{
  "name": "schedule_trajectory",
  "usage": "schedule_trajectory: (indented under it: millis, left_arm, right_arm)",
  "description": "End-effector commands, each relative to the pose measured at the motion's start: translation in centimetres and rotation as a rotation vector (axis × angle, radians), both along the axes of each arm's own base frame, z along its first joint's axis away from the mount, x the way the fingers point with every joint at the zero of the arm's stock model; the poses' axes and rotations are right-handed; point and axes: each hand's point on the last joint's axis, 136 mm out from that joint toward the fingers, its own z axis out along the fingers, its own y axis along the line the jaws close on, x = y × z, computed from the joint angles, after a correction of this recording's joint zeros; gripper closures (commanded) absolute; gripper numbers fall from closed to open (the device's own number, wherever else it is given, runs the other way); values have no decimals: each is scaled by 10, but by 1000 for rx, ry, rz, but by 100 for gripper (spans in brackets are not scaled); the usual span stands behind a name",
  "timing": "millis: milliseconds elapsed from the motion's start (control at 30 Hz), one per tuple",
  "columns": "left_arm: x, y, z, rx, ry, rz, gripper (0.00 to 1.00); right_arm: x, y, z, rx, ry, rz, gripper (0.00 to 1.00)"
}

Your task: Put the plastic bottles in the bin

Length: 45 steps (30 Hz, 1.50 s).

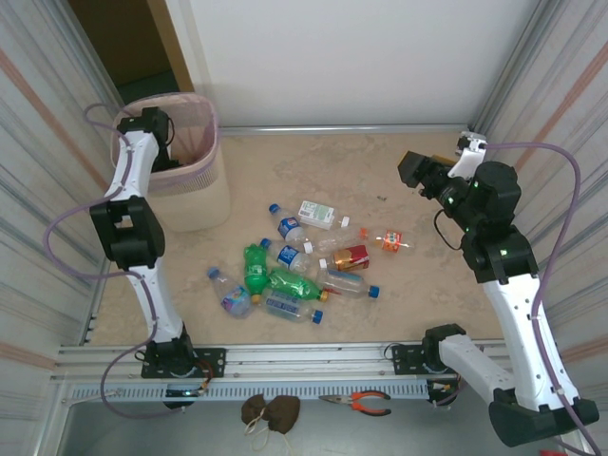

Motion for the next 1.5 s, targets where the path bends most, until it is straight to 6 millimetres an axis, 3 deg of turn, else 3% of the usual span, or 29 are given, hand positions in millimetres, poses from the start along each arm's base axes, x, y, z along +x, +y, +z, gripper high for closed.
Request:
schedule_trajectory:
  millis: [0,233,567,767,967,1167,1467]
  left_arm:
    - [-4,5,9,-6,-7,36,22]
    - [-1,-1,43,-35,-111,27,11]
    - [-7,-14,114,-87,-289,6,13]
    - [-15,-28,156,-140,-417,-33,15]
    - [-24,-52,194,-244,-549,-101,17]
    - [-39,-80,229,-367,-684,-189,19]
    - [-67,-130,249,-635,-807,-334,19]
  right_arm:
    - [-6,0,8,33,-26,16,22]
    - [-6,-1,11,47,-28,18,22]
    - [-12,-2,17,57,-36,19,22]
    - [-10,0,8,50,19,23,22]
    - [-3,6,-17,29,139,47,22]
    - [2,5,-56,-7,303,34,22]
    - [1,-14,-134,-144,588,-49,23]
